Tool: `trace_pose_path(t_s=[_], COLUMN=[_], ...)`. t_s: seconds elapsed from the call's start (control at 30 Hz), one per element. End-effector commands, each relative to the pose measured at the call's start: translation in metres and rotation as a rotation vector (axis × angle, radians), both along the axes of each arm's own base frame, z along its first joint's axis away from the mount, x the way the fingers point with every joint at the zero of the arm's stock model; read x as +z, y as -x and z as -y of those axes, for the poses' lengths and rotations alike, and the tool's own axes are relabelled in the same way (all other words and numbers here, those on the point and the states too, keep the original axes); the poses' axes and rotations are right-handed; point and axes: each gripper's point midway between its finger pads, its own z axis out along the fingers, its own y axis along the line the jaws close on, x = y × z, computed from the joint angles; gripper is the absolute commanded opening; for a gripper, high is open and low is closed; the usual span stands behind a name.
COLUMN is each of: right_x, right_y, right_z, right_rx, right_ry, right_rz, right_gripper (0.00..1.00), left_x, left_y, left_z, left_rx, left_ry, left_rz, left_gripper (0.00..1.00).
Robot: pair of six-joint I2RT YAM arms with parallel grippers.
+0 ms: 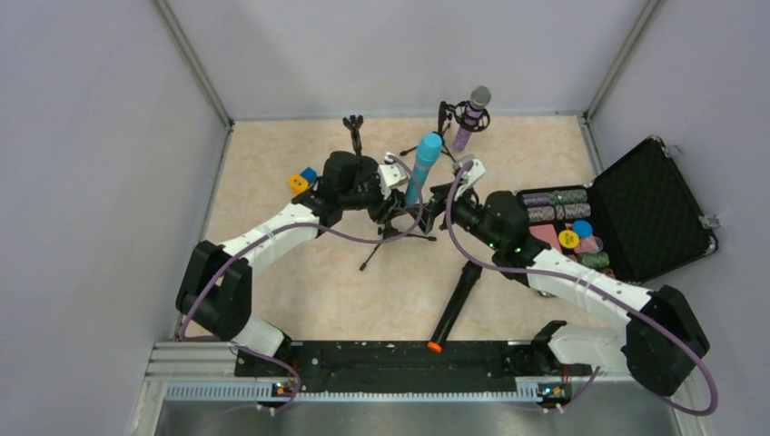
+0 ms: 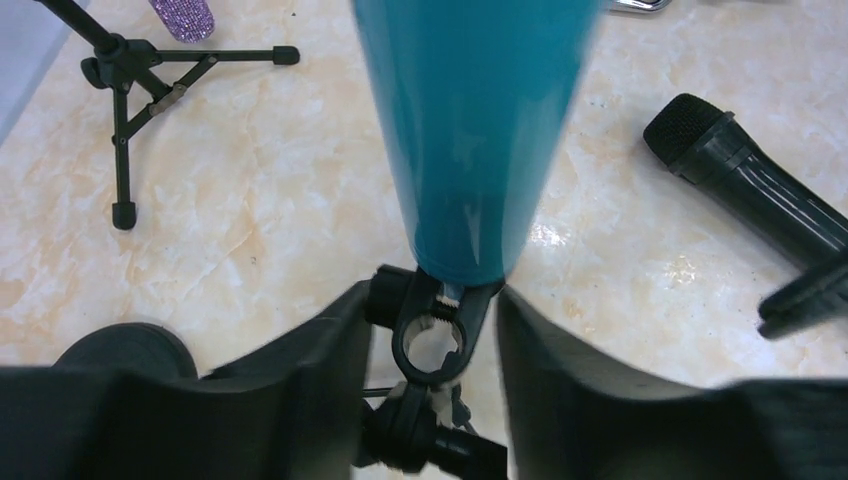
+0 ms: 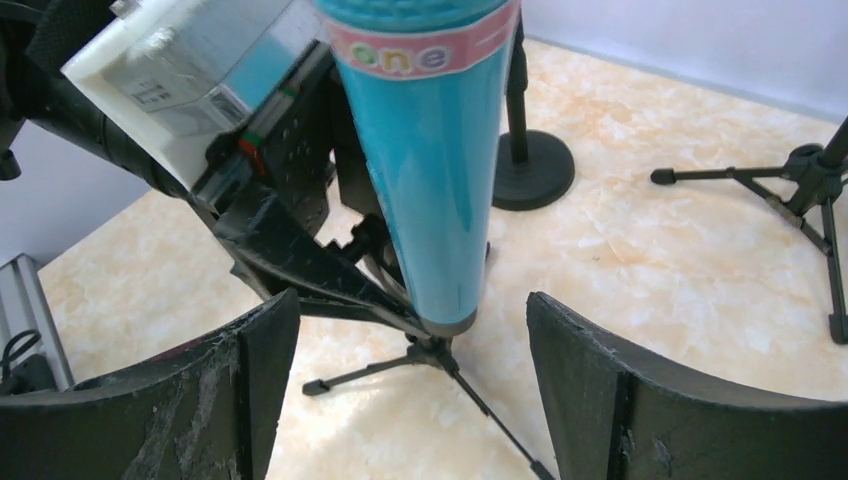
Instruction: Attach the microphones to the stand
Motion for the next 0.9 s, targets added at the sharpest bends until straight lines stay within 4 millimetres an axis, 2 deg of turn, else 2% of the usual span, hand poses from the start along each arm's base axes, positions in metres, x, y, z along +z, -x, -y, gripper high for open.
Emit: trace_pose_path(t_s=[0.0, 0.03, 0.1, 0.23, 0.37, 0.57, 0.7, 0.87], right_x=[-0.007, -0.009, -0.013, -0.021, -0.030, -0.037, -0.042, -0.047], right_y=[0.016, 0.018, 0.021, 0.025, 0.022, 0.009, -0.005, -0.024], right_z=[0.003, 0.005, 0.009, 0.015, 0.016, 0.007, 0.001, -0.002], right_rx=[0.024, 0.023, 0.019, 0.009, 0.002, 0.001, -0.022, -0.070], right_ry=[0.020, 0.028, 0.043, 0.065, 0.094, 0.136, 0.165, 0.193], right_rz=[-0.037, -0.043, -0.053, -0.065, -0.076, -0.078, -0.086, -0.103], right_gripper=[0.83, 0.83, 0.83, 0.83, 0.83, 0.83, 0.83, 0.82], left_x=[0.041, 0.043, 0.054, 0.077, 0.096, 0.109, 0.102, 0.081], left_y=[-0.002, -0.002, -0.002, -0.001, 0.002, 0.009, 0.016, 0.029], left_z=[-0.002, -0.005, -0.008, -0.014, -0.022, -0.039, -0.048, -0.054], left_rx=[0.037, 0.054, 0.074, 0.113, 0.158, 0.248, 0.266, 0.219], left_ry=[0.098, 0.109, 0.136, 0.179, 0.213, 0.257, 0.245, 0.223], left_rz=[0.129, 0.146, 0.182, 0.201, 0.200, 0.139, 0.109, 0.142], left_gripper=[0.64, 0.75, 0.86, 0.98, 0.99, 0.99, 0.99, 0.99])
